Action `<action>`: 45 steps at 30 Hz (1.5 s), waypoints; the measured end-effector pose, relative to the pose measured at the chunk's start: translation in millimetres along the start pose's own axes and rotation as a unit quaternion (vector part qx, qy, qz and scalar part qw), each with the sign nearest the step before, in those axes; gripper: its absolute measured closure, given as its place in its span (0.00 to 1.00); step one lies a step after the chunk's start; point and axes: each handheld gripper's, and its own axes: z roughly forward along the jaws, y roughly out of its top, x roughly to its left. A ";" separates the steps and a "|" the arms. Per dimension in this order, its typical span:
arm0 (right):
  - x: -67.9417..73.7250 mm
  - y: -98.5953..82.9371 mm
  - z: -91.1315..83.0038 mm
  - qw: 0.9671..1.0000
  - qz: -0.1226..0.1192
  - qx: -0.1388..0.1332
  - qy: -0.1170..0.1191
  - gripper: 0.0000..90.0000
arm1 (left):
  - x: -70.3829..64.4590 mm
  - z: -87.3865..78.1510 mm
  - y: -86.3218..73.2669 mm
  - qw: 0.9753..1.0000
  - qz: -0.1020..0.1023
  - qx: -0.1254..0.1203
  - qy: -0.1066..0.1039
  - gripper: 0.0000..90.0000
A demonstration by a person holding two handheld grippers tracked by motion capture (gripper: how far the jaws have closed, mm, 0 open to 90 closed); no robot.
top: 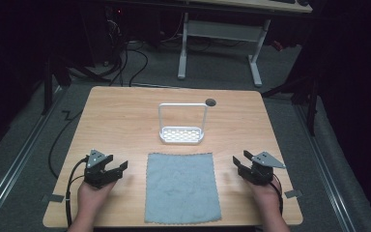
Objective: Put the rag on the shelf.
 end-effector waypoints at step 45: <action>29.3 0.6 22.0 0.998 -0.023 0.031 0.056 0.49 | -32.3 32.1 10.4 0.998 0.014 0.031 -0.055 0.43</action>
